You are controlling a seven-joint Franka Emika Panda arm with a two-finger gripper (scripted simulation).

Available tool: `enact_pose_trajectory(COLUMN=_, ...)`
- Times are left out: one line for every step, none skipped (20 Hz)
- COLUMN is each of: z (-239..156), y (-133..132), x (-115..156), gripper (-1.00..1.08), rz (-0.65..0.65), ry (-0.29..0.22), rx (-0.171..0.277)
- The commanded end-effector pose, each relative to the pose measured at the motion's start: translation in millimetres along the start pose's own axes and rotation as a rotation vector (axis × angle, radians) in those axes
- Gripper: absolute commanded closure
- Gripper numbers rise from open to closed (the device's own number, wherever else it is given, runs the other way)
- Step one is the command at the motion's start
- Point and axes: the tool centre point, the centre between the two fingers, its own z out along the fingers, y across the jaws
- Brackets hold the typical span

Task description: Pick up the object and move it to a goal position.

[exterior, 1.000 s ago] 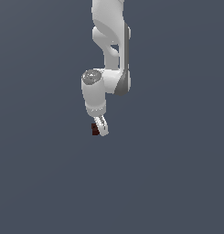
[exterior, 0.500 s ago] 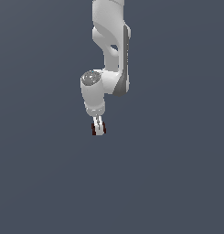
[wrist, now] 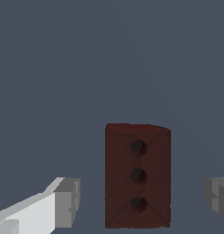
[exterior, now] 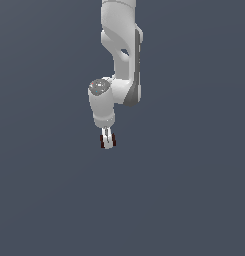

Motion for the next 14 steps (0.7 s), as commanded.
enact_pose_trajectory(z=7.2, y=0.7, x=0.0, gripper=-0.92, rz=0.001, ry=0.0, rx=-0.001)
enact_pose_trajectory(z=11.4, y=0.8, x=0.0, gripper=-0.92, rz=0.002, ry=0.0, rx=-0.001)
enact_pose_trajectory(z=16.2, y=1.1, x=0.0, gripper=-0.92, rz=0.002, ry=0.0, rx=-0.001)
enact_pose_trajectory(z=21.6, y=1.3, x=0.0, gripper=-0.92, rz=0.003, ry=0.0, rx=-0.001)
enact_pose_trajectory(z=26.8, y=1.4, x=0.1, gripper=-0.92, rz=0.004, ry=0.0, rx=-0.001)
enact_pose_trajectory(z=31.4, y=1.5, x=0.0, gripper=-0.92, rz=0.004, ry=0.0, rx=-0.001)
enact_pose_trajectory(z=35.4, y=1.4, x=-0.2, gripper=-0.92, rz=0.004, ry=0.0, rx=-0.001)
enact_pose_trajectory(z=38.7, y=1.4, x=0.0, gripper=-0.92, rz=0.005, ry=0.0, rx=-0.001)
enact_pose_trajectory(z=41.3, y=1.3, x=-0.1, gripper=-0.92, rz=0.005, ry=0.0, rx=-0.001)
enact_pose_trajectory(z=43.4, y=1.2, x=-0.1, gripper=-0.92, rz=0.005, ry=0.0, rx=-0.001)
enact_pose_trajectory(z=44.8, y=1.2, x=0.1, gripper=-0.92, rz=0.005, ry=0.0, rx=-0.001)
enact_pose_trajectory(z=45.6, y=1.1, x=0.0, gripper=-0.92, rz=0.005, ry=0.0, rx=-0.001)
enact_pose_trajectory(z=45.9, y=1.1, x=0.0, gripper=-0.92, rz=0.005, ry=0.0, rx=-0.001)
enact_pose_trajectory(z=45.9, y=1.1, x=0.0, gripper=1.08, rz=0.005, ry=0.0, rx=-0.001)
